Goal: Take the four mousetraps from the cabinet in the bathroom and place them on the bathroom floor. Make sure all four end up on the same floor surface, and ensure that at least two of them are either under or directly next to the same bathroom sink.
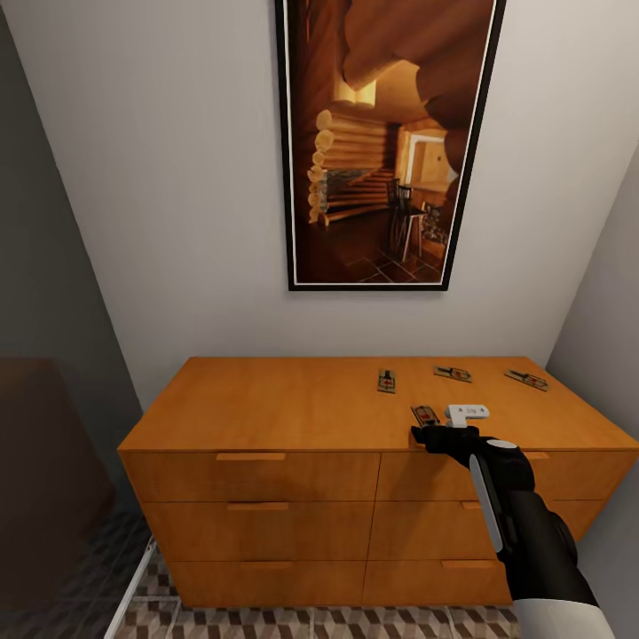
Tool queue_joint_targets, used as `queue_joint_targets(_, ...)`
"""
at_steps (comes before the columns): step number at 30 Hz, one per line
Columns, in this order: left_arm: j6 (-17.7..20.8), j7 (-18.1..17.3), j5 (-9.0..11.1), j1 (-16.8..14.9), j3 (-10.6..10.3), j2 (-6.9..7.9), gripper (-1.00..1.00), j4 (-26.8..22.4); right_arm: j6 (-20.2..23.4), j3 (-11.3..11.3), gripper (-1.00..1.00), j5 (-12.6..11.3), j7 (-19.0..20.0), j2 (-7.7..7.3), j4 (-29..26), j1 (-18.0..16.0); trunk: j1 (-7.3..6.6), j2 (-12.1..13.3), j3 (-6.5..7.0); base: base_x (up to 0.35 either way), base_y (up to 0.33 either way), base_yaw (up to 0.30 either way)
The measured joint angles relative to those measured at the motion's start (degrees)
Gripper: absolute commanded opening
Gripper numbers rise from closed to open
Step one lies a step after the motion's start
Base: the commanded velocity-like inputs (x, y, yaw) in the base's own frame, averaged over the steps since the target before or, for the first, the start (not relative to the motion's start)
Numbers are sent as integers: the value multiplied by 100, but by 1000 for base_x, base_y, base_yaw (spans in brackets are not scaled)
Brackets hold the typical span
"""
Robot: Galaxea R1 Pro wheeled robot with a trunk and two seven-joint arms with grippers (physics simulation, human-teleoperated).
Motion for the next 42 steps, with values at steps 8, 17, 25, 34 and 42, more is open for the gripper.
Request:
queue_joint_targets(8,0,0,0,0,-3,-4,100,0,-5,0,100,11,1,0,2,0,0,0,0,0,0,0)
queue_joint_targets(17,2,0,0,0,-4,-3,100,0,-9,1,100,12,-5,0,4,0,0,0,0,0,0,0)
queue_joint_targets(25,2,0,0,0,-4,-4,100,0,-188,0,100,53,-5,0,87,0,0,0,0,0,0,0)
queue_joint_targets(34,3,0,0,0,-4,-8,100,0,-238,2,-100,56,-5,0,110,0,0,0,0,0,0,0)
queue_joint_targets(42,3,0,0,0,-3,-8,100,0,-256,-2,-100,170,-3,-1,99,-1,0,0,0,0,0,0)
